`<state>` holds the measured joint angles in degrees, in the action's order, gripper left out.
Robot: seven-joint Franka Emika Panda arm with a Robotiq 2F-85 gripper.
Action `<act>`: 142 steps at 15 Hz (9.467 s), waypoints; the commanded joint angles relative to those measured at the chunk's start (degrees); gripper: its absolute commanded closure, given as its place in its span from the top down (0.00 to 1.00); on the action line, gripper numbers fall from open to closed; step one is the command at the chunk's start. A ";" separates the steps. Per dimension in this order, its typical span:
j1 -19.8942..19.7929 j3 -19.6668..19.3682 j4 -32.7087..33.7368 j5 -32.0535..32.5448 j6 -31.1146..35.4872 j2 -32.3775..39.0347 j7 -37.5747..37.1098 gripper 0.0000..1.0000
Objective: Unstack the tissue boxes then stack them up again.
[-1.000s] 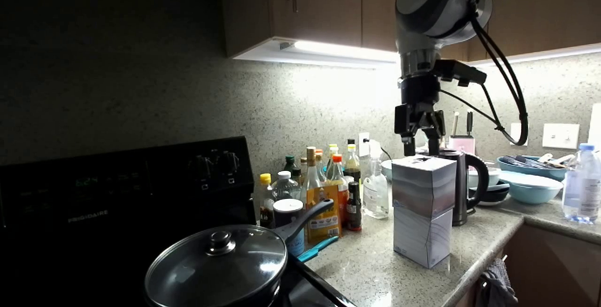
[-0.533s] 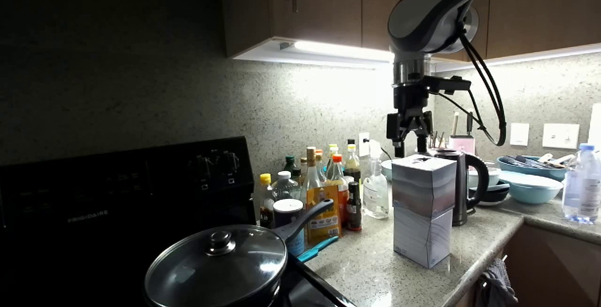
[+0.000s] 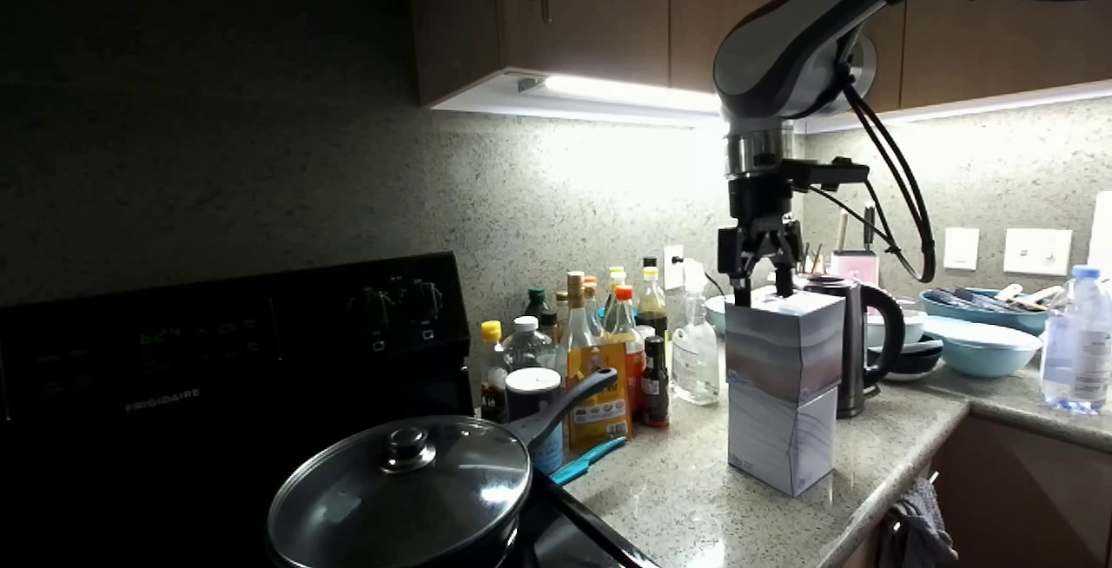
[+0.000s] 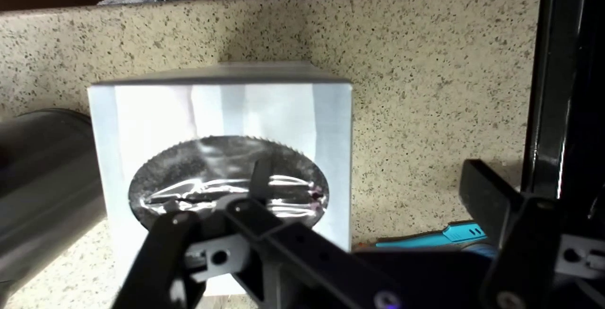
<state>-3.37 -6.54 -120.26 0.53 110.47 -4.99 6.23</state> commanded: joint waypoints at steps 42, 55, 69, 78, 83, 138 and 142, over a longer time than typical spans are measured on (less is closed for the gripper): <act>8.02 9.16 6.71 -11.77 -23.25 0.97 13.74 0.04; 6.70 8.19 8.35 -7.24 -20.61 7.66 15.77 0.04; 5.29 8.27 8.71 -11.99 -13.85 14.90 16.57 0.04; 1.48 8.20 7.68 -21.01 -0.40 22.67 14.02 0.05; 1.18 8.02 6.28 -20.55 2.51 20.80 10.71 0.30; -8.11 -4.37 7.98 -10.11 -5.49 15.64 -5.85 1.00; -7.86 -4.03 7.27 -9.93 -5.47 15.26 -5.20 1.00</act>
<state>-10.92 -10.85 -113.18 -9.47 105.20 10.22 1.05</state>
